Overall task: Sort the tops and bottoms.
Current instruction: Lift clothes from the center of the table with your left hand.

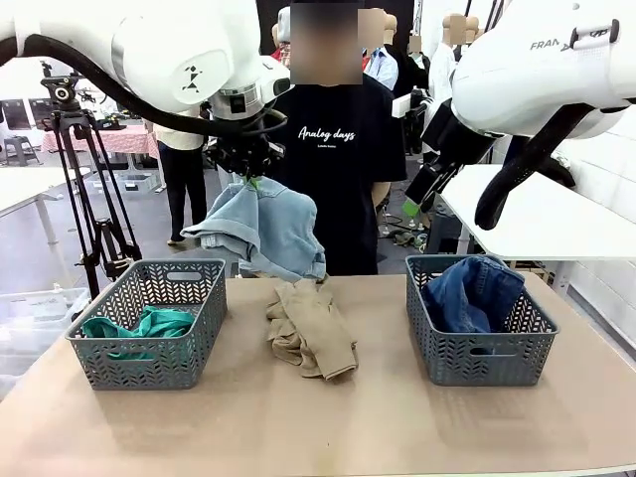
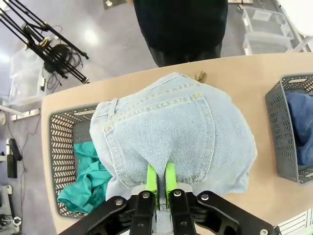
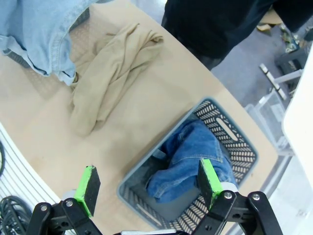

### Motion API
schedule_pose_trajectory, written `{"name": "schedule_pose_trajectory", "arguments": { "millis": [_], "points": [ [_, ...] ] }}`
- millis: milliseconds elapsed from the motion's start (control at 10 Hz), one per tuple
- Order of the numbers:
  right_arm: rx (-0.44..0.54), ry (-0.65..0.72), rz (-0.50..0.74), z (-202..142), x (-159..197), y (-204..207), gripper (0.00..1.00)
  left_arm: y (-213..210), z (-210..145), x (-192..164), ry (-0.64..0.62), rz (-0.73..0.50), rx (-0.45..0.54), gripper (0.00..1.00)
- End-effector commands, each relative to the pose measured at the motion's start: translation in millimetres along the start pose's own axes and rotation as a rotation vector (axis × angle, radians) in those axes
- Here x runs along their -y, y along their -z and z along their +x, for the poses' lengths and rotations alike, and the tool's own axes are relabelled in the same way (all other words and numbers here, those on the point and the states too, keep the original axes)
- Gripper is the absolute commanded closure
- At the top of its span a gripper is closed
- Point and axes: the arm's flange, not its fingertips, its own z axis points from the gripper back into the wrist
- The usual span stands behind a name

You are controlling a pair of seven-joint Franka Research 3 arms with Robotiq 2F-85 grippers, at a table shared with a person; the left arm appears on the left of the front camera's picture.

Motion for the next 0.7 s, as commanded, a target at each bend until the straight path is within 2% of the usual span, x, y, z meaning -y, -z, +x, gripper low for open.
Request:
{"name": "schedule_pose_trajectory", "arguments": {
  "millis": [0,600],
  "points": [
    [-0.005,0.002,-0.004,-0.3,-0.9,0.0,0.0,-1.5,0.2,-3.4,0.002,0.012,-0.002,1.0],
    [-0.005,0.002,-0.004,-0.3,-0.9,0.0,0.0,-1.5,0.2,-3.4,0.002,0.012,-0.002,1.0]
  ]
}}
